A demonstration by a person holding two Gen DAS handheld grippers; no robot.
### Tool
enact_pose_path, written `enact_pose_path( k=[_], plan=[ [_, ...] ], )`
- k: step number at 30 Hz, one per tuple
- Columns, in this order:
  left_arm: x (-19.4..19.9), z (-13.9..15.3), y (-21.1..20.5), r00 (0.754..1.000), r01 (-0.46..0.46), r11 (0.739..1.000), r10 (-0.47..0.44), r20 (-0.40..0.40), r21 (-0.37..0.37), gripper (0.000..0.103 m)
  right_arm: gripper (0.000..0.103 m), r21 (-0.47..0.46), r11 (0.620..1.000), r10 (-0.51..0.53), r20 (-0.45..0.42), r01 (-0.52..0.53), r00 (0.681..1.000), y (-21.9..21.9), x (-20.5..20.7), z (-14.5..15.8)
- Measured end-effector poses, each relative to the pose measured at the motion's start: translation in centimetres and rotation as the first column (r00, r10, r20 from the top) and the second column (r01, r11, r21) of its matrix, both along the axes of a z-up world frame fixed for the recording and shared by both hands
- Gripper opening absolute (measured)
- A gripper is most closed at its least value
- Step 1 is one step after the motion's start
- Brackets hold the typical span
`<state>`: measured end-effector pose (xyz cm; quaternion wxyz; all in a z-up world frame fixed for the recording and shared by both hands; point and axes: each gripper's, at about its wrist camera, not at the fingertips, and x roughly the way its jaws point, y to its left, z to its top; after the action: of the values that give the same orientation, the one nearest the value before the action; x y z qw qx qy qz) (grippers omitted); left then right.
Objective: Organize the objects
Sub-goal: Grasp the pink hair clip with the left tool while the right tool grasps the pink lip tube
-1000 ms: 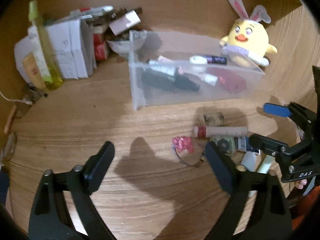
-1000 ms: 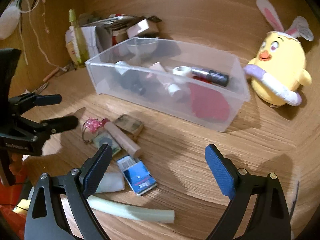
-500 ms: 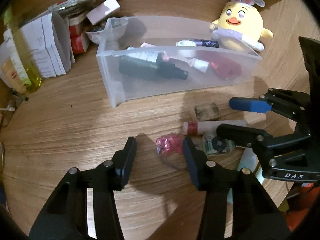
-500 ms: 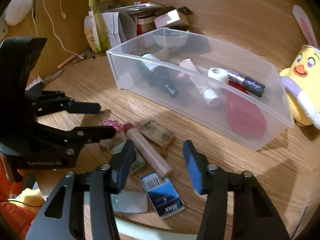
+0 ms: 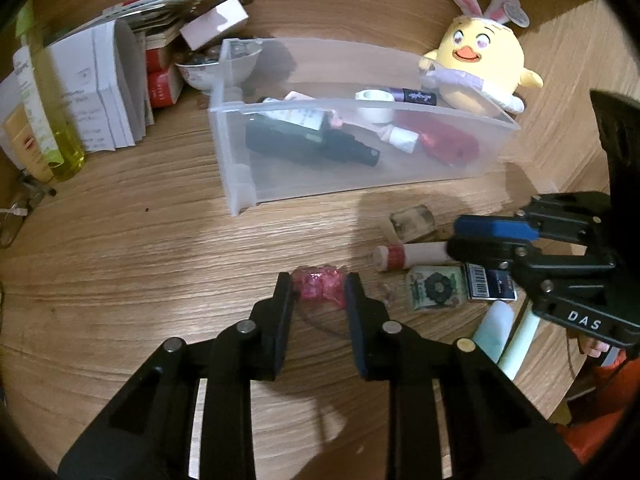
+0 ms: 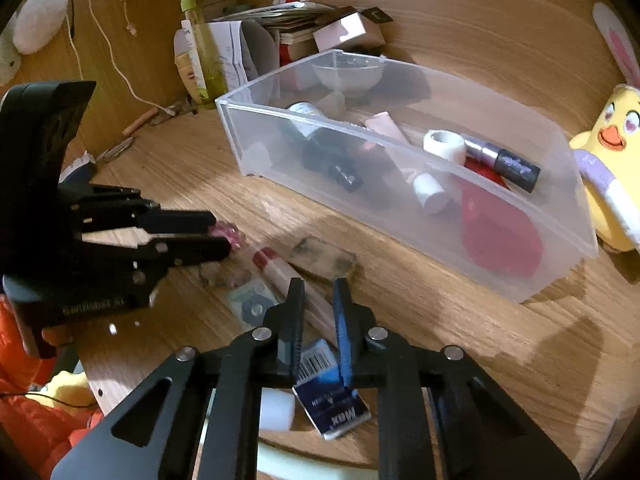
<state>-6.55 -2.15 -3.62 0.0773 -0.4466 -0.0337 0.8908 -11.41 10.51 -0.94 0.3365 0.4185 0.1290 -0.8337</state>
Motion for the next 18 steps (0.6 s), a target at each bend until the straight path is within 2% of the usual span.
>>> enact_pose_path(
  k=[7,13,16,18],
  plan=[
    [0.9,0.2,-1.7,0.999,-0.032,0.999,0.032,0.001,0.005,0.026,0.013,0.018,0.999,-0.034,-0.003,0.034,0.999,1.8,0.1,0.1],
    [1.5,0.6,-2.4,0.999,-0.032,0.999,0.032,0.008,0.010,0.026,0.014,0.027,1.000,0.017,-0.004,-0.016,1.000,1.2,0.4,0.4],
    [1.6,0.6,-2.5,0.999,-0.038,0.999,0.038,0.010,0.013,0.026,0.024,0.066,0.997,0.041,-0.026,-0.040,0.999,0.2,0.7,0.3],
    [1.6,0.5,-2.5,0.999,-0.041,0.999,0.041,0.014,0.007,0.029,0.024,0.081,0.995,0.059,-0.019,-0.057,0.998,-0.3,0.6,0.1]
  ],
)
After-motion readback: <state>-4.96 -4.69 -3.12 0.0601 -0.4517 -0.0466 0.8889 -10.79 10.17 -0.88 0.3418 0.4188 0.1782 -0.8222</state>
